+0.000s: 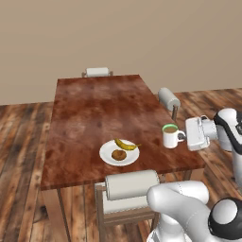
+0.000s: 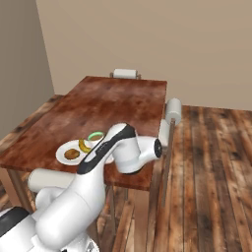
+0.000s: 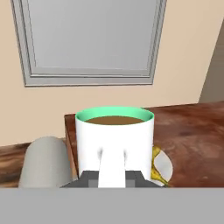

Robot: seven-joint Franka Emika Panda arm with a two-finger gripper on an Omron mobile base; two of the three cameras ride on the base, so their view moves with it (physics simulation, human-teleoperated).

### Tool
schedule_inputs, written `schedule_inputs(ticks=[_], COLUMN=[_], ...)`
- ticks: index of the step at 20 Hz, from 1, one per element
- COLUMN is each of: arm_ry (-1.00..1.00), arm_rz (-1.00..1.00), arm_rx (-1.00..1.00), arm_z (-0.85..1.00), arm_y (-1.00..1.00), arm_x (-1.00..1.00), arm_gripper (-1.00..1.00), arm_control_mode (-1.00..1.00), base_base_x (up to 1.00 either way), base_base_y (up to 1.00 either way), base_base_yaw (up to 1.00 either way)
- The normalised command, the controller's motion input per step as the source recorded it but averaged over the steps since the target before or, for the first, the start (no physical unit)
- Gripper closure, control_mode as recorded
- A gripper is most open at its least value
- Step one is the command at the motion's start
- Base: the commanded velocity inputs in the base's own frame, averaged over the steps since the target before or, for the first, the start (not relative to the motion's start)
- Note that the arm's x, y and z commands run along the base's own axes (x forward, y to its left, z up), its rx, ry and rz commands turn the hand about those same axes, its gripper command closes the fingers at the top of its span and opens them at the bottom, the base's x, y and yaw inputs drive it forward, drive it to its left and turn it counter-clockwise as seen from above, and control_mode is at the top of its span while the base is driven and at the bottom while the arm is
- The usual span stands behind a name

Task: Pick up the brewed coffee from the coffee machine and place it next to the breakfast plate on the dining counter.

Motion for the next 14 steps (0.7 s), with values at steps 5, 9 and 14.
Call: schedule_inputs(ticks=[5, 9, 14], arm_ry=[-0.06, -0.01, 0.0], arm_rz=[-0.11, -0.04, 0.0], arm_rx=[-0.07, -0.03, 0.0], arm_z=[-0.13, -0.29, -0.37], arm_y=[0.0, 0.04, 0.17], arm_x=[0.44, 0.39, 0.39], arm_gripper=[1.0, 1.0, 1.0], arm_control_mode=[-1.0, -1.0, -1.0], base_base_x=[0.0, 0.0, 0.0], base_base_y=[0.0, 0.0, 0.0], base_base_yaw=[0.0, 0.0, 0.0])
